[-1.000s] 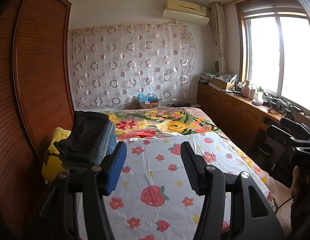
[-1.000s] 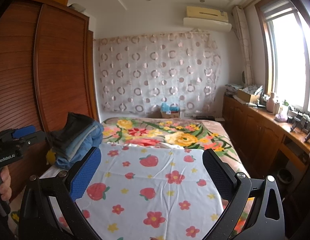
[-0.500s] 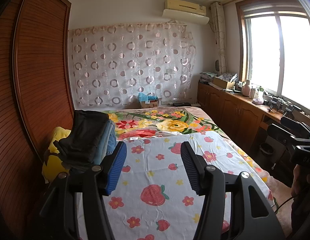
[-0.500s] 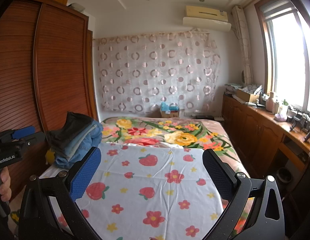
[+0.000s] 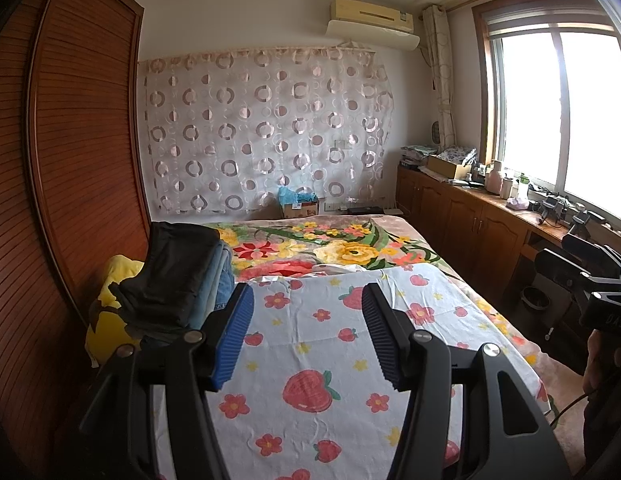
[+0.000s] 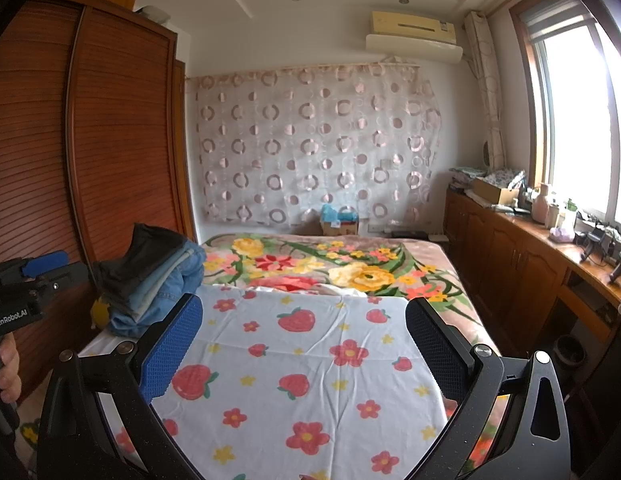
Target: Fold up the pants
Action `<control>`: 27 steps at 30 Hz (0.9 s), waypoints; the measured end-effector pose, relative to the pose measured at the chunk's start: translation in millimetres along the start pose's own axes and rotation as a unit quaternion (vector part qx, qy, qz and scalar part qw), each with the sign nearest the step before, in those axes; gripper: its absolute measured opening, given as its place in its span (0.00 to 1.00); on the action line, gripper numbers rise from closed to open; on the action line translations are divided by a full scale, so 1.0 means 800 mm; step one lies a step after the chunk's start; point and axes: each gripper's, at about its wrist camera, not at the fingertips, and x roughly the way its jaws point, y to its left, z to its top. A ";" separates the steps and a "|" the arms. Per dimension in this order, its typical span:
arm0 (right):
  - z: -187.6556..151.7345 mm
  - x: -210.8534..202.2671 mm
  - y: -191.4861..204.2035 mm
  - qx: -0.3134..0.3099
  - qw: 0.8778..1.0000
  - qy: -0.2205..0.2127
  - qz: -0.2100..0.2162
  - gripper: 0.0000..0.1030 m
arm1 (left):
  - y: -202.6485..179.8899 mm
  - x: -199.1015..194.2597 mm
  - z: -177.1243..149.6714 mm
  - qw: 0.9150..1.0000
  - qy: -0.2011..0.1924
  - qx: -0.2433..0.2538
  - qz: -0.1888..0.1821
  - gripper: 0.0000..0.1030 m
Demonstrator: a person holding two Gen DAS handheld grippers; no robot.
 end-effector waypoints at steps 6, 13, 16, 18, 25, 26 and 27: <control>0.000 0.000 0.000 0.000 1.000 0.000 0.001 1.00 | 0.001 0.001 -0.001 1.000 0.000 0.000 0.001 0.54; -0.002 0.000 -0.002 0.001 1.000 0.001 0.001 1.00 | 0.001 0.001 -0.001 1.000 0.001 0.000 0.000 0.54; -0.002 -0.001 -0.002 0.000 1.000 0.001 0.001 1.00 | 0.002 0.000 -0.002 1.000 0.000 0.001 0.001 0.54; -0.002 0.000 -0.002 0.001 1.000 0.001 0.002 1.00 | 0.001 0.001 -0.001 1.000 0.000 0.000 0.000 0.55; -0.002 0.000 -0.002 0.000 1.000 0.001 0.001 1.00 | 0.001 0.001 -0.001 1.000 0.000 -0.001 0.000 0.55; -0.002 0.000 -0.002 0.000 1.000 0.001 0.001 1.00 | 0.000 0.001 -0.001 1.000 0.000 -0.001 0.000 0.55; -0.003 -0.001 -0.004 0.000 1.000 0.001 0.000 1.00 | 0.000 0.001 -0.001 1.000 0.000 -0.001 0.000 0.55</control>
